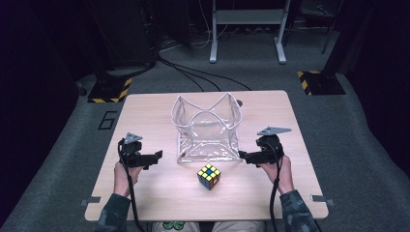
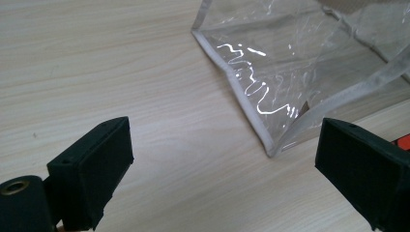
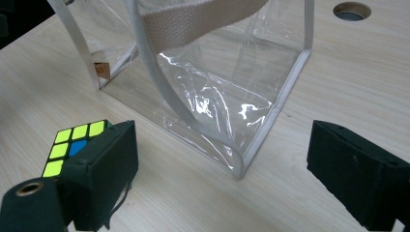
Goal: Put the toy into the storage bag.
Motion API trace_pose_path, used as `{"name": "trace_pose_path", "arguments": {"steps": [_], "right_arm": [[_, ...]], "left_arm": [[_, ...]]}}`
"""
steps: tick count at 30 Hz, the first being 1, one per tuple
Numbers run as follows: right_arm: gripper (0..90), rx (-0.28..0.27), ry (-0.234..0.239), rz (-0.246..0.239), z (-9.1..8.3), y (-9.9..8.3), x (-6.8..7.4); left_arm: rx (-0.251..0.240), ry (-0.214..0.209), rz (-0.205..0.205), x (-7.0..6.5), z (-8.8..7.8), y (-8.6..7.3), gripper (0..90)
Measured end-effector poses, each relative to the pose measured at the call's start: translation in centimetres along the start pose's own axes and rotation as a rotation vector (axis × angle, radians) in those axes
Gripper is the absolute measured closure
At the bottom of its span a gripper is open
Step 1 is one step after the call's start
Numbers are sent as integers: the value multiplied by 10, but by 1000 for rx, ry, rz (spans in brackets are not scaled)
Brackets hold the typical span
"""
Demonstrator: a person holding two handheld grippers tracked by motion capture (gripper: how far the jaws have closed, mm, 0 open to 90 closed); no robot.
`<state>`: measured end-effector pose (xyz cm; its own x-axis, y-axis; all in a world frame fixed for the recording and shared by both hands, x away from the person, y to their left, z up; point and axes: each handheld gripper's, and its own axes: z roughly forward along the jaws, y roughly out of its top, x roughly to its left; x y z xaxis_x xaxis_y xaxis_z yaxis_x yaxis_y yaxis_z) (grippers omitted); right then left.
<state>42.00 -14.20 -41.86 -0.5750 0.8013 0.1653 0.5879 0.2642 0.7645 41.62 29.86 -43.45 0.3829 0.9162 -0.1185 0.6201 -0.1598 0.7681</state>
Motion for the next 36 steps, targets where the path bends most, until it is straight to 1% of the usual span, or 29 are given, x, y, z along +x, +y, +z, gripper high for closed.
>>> {"name": "trace_pose_path", "arguments": {"steps": [6, 8, 10, 16, 18, 20, 21, 22, 25, 30, 33, 34, 36], "right_arm": [[105, 0, -1, -13, -3, 10, -1], [105, -4, -2, -15, -4, 14, -1], [106, -8, -4, -19, -6, 18, -2], [108, -18, -10, -28, -9, 32, -4], [108, -21, -7, -25, -11, 37, -6], [108, -26, -4, -24, -11, 43, -7], [108, -28, -2, -24, -12, 45, -8], [108, -31, -1, -22, -12, 47, -8], [108, -32, -4, -28, -13, 54, -9], [109, -31, -8, -33, -14, 63, -11], [111, -34, -6, -19, -14, 70, -14], [112, -37, -6, -23, -14, 72, -15], [113, -32, -9, -19, -14, 77, -16]], "left_arm": [[-13, -19, -2, -1, 1, 17, 60], [-19, -33, -3, -2, 1, 23, 61], [-25, -32, 1, -3, 0, 30, 61], [-32, -48, 11, -3, -1, 49, 62], [-35, -50, 19, -3, 0, 55, 62], [-37, -56, 10, -2, 0, 61, 62], [-37, -62, 17, -2, 0, 65, 61], [-41, -65, 10, -2, 0, 67, 61], [-46, -72, 9, -2, 1, 76, 61], [-48, -85, 19, -3, 2, 89, 61], [-52, -88, 21, -5, 4, 97, 61], [-49, -90, 28, -6, 5, 100, 61], [-45, -97, 28, -6, 7, 105, 62]]}}
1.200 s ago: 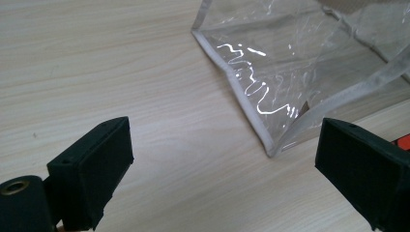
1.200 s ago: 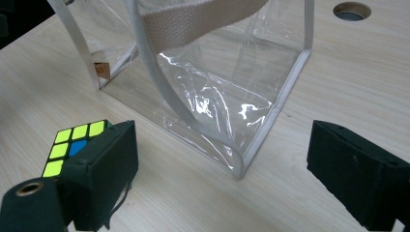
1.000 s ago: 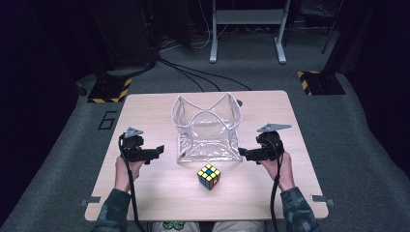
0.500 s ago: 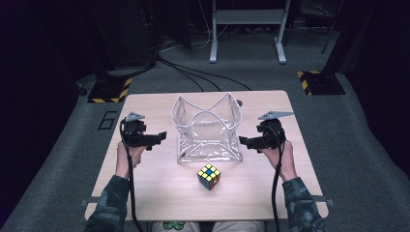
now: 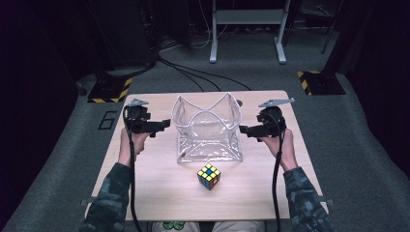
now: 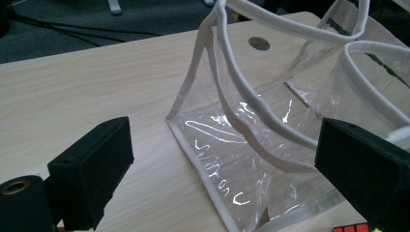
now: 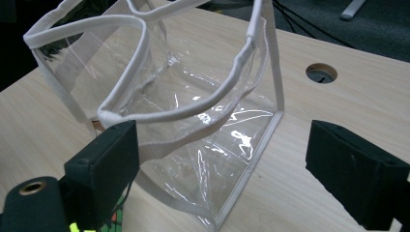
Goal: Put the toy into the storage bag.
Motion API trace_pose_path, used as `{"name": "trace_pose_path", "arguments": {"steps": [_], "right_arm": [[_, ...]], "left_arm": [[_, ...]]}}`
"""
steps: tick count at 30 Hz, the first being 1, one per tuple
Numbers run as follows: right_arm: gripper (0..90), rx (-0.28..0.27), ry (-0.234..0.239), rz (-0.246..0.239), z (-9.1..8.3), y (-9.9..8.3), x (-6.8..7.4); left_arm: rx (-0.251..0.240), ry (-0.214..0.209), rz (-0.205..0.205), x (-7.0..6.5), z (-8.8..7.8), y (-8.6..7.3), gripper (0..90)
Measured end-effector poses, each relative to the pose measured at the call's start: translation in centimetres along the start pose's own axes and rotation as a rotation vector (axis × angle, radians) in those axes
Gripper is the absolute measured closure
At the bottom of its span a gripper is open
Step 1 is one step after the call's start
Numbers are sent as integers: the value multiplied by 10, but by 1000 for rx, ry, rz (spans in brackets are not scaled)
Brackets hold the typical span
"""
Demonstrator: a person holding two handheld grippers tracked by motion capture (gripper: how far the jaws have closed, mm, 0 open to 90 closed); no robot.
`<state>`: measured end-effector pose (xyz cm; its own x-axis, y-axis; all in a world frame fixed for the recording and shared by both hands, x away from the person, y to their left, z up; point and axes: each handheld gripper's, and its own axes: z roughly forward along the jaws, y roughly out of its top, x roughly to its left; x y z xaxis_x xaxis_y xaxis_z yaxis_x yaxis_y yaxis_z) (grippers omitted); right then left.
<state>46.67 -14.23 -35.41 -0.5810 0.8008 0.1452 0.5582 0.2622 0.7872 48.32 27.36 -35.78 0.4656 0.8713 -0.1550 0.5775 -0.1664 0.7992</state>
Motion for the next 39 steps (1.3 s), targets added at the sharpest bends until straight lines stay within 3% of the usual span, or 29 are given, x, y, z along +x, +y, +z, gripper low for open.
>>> {"name": "trace_pose_path", "arguments": {"steps": [6, 11, 21, 26, 31, 33, 35, 39], "right_arm": [[122, 16, -7, -19, 7, 15, -1], [129, 33, -9, -9, 18, 25, -3], [183, 81, -21, -13, 42, 42, -6], [406, 127, -29, -19, 56, 46, -4], [600, 160, -50, -25, 67, 45, -1], [690, 174, -71, -30, 71, 44, -1], [783, 182, -87, -35, 72, 42, -2], [871, 180, -128, -40, 70, 39, -9]], "left_arm": [[30, -4, 12, -2, 12, 12, 66], [55, 5, 30, -6, 25, 20, 74], [112, 4, 17, -6, 49, 30, 159], [161, 9, 46, -11, 59, 31, 352], [195, 16, 69, -14, 67, 29, 684], [210, 62, 119, -17, 69, 27, 782], [207, 87, 136, -18, 69, 26, 837], [218, 107, 189, -18, 67, 25, 878]]}}
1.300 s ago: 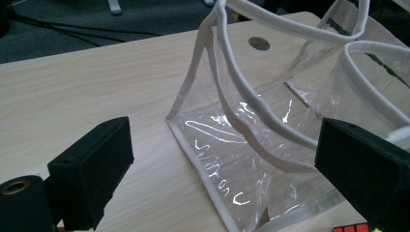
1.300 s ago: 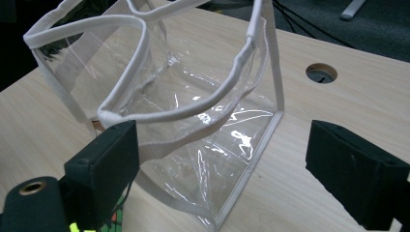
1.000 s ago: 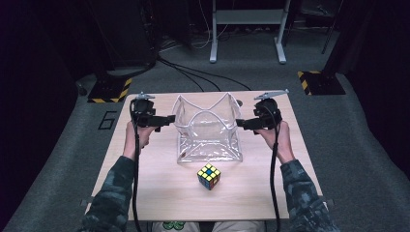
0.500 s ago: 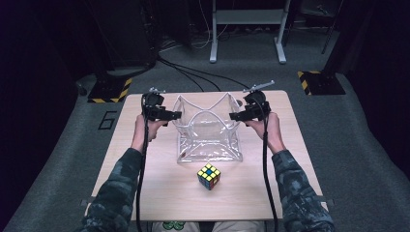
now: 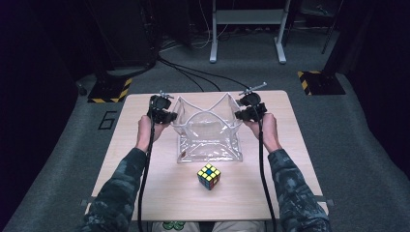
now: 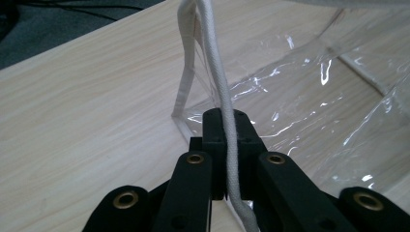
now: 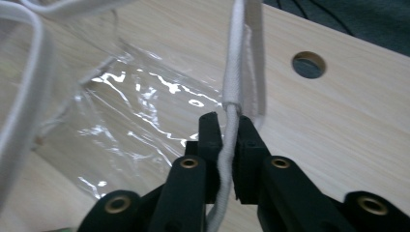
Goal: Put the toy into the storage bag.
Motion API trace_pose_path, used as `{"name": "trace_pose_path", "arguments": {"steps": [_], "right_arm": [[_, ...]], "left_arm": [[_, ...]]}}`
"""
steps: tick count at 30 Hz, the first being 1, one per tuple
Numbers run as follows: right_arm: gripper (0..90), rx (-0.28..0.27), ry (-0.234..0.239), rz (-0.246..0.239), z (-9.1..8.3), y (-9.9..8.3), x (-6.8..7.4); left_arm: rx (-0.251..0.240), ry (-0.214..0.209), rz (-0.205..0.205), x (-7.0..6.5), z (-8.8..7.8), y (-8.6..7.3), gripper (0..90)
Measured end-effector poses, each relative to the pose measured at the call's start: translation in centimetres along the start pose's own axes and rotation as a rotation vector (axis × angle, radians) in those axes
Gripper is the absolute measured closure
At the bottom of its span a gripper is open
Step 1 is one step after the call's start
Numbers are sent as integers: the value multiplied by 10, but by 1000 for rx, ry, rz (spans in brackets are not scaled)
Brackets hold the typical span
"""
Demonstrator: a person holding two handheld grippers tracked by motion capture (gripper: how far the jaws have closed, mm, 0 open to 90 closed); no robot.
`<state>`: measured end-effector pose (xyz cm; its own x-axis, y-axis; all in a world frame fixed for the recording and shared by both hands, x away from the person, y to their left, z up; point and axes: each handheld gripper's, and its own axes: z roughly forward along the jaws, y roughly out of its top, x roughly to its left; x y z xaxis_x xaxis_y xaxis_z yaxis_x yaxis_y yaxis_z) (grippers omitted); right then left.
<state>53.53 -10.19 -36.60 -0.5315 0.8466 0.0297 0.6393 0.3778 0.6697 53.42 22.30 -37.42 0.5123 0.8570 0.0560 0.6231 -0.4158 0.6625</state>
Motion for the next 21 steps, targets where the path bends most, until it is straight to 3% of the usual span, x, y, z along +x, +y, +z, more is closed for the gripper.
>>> {"name": "trace_pose_path", "arguments": {"steps": [4, 9, 13, 21], "right_arm": [[884, -3, -48, 10, -6, -6, -11], [886, -19, -47, 76, -20, -17, -37], [886, -22, -83, 78, -26, -16, -42], [885, -17, -99, 79, -33, -14, -49]], "left_arm": [[6, 6, -10, 15, -5, -4, 882], [-21, -32, -57, 39, -18, -10, 883], [-20, 2, 0, 32, -24, -3, 884], [-11, 9, 20, 30, -26, 2, 883]]}}
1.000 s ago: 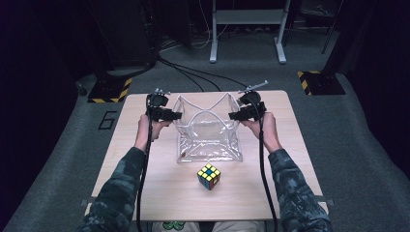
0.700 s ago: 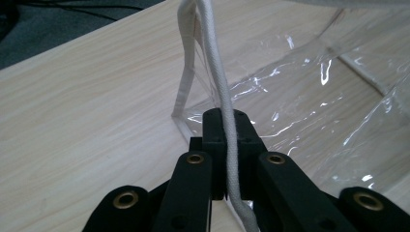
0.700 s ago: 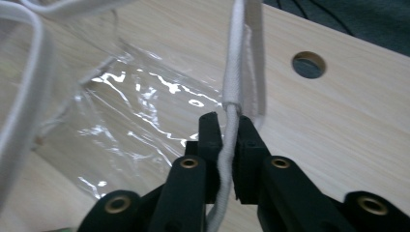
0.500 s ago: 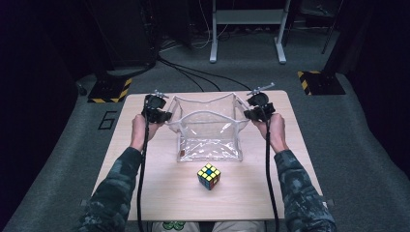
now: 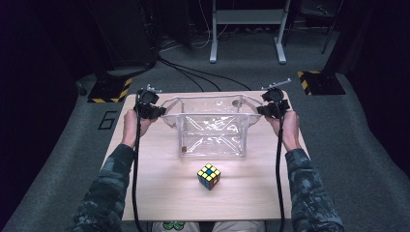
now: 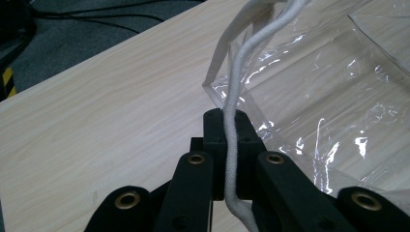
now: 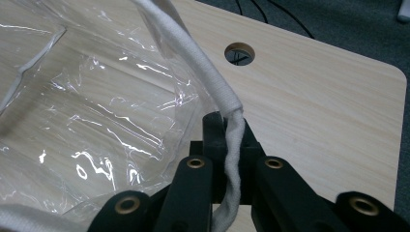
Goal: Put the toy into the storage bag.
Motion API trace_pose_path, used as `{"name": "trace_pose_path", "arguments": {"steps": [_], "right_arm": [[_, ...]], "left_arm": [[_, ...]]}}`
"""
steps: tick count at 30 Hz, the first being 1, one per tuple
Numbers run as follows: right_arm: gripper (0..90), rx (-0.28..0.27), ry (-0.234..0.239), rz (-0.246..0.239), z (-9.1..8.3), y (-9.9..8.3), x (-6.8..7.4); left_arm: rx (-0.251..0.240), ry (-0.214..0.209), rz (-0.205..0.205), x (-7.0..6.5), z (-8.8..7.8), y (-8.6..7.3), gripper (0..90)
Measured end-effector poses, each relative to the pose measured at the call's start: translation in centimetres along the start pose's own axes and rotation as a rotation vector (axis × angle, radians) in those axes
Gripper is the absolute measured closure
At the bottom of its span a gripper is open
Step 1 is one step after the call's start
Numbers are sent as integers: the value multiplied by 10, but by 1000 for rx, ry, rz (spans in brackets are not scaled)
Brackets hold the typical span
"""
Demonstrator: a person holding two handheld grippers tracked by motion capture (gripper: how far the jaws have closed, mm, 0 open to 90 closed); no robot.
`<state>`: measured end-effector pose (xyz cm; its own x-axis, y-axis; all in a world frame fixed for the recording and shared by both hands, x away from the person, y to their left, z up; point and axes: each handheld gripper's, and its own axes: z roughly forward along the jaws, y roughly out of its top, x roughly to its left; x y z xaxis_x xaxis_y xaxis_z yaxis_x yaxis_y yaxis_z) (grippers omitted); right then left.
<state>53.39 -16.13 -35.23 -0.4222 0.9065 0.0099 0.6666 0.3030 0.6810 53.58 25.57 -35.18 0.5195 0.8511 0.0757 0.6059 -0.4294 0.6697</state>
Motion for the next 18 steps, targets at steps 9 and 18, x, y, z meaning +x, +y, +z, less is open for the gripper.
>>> {"name": "trace_pose_path", "arguments": {"steps": [9, 18], "right_arm": [[703, 44, 44, 12, 20, 3, 10], [557, 157, 182, 71, 32, -1, 26]], "left_arm": [[47, -20, -49, -5, 20, 0, 824], [68, -68, -53, -16, 24, 0, 696]]}}
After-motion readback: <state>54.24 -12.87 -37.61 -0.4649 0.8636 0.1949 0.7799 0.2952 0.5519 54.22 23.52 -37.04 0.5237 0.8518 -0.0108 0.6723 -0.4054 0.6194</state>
